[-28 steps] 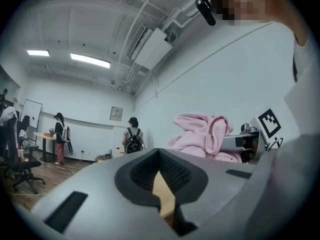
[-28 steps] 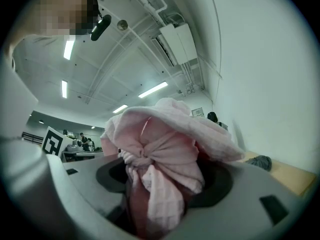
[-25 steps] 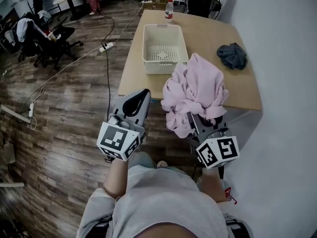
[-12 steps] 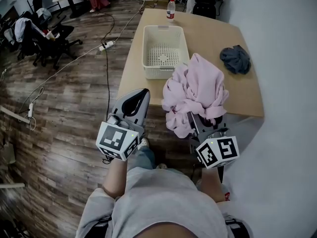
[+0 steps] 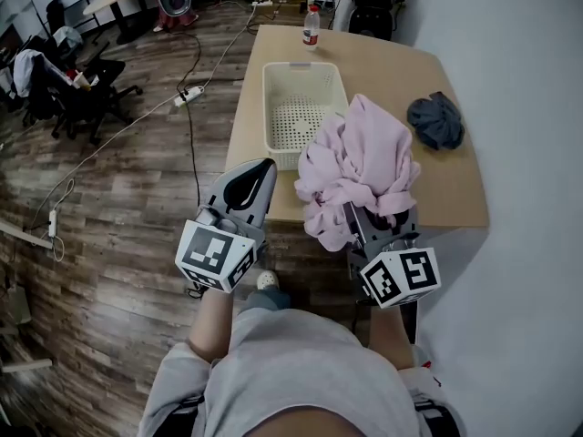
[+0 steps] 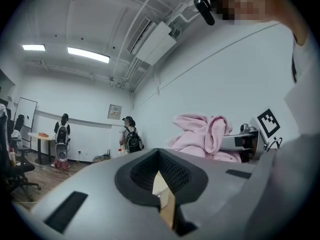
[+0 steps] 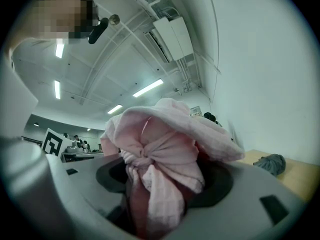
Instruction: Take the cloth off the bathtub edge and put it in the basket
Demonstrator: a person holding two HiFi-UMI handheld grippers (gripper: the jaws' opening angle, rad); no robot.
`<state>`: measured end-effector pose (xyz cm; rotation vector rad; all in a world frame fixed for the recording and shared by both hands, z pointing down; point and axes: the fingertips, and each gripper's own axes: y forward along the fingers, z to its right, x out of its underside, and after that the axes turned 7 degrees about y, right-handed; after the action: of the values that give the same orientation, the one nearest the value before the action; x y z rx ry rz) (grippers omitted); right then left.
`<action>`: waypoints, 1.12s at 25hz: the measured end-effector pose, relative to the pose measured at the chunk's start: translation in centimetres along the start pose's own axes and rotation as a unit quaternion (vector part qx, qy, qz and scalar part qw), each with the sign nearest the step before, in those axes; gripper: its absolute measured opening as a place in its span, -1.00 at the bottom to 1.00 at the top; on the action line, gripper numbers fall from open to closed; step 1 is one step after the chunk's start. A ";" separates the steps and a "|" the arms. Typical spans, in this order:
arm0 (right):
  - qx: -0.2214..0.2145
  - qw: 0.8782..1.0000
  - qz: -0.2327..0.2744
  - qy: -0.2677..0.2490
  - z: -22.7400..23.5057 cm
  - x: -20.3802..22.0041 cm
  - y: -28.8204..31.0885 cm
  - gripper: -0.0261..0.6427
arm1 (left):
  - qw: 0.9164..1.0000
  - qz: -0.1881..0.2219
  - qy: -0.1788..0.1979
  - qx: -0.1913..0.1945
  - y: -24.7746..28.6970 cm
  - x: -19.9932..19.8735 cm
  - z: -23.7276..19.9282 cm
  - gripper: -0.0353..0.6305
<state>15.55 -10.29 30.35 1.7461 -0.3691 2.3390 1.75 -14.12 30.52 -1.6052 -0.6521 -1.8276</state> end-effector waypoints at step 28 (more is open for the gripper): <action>0.049 0.998 0.027 -0.009 0.3 0.1 9.0 0.00 | 0.999 0.009 -0.015 0.049 4.9 3.1 -9.1 -0.90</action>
<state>13.09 -18.92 29.78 1.8255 -0.3127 2.4191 -1.17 -24.41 32.14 -1.5711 -0.7266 -1.7347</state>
